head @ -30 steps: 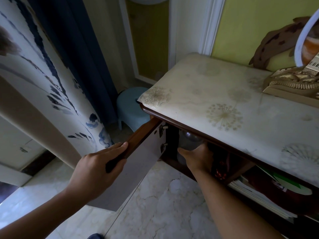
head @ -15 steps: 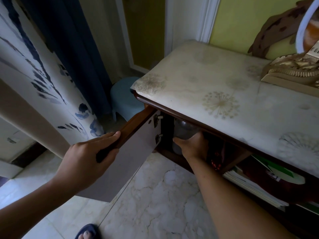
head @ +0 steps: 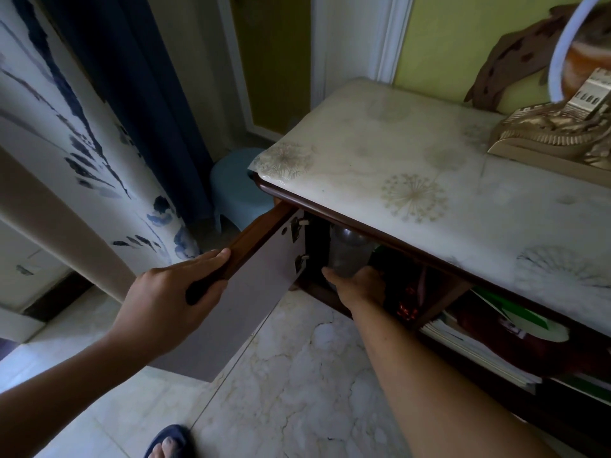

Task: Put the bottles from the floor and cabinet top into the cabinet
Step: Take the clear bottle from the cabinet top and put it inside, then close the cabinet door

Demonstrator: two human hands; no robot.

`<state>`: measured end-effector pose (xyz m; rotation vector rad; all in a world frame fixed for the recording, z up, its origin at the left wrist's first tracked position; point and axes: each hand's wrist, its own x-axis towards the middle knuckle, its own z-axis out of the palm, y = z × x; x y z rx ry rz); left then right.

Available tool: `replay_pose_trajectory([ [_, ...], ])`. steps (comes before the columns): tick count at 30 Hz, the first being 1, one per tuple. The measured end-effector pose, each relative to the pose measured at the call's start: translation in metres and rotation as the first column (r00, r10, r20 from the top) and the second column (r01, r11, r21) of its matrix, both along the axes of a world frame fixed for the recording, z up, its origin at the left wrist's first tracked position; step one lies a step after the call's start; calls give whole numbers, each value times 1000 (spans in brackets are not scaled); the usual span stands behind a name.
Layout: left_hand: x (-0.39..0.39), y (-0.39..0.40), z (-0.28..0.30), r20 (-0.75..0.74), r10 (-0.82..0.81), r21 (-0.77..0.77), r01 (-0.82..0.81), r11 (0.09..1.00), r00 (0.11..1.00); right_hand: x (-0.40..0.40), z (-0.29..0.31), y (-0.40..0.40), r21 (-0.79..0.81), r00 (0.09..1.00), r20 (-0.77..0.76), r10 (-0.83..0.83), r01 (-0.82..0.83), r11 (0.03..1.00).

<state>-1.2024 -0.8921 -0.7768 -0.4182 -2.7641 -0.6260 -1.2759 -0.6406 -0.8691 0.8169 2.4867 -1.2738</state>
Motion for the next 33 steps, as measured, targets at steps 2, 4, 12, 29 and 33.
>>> replay_pose_trajectory([
  [2, 2, 1, 2, 4, 7, -1, -7, 1000, 1000, 8, 3, 2, 26, 997, 44, 60, -61, 998],
  [4, 3, 2, 1, 15, 23, -14, -22, 1000, 1000, 16, 8, 4, 50, 995, 52, 81, -83, 995],
  [12, 12, 15, 12, 135, 95, 20, -98, 995, 986, 60, 49, 9, 14, 985, -30, 168, -167, 986],
  [29, 44, 99, 7, 286, 355, 148, -408, 901, 890, 149, 102, 8, -121, 940, -51, 338, -342, 932],
  [33, 42, 117, 7, 362, 352, 220, -446, 868, 863, 161, 109, 14, -188, 929, -49, 366, -368, 910],
])
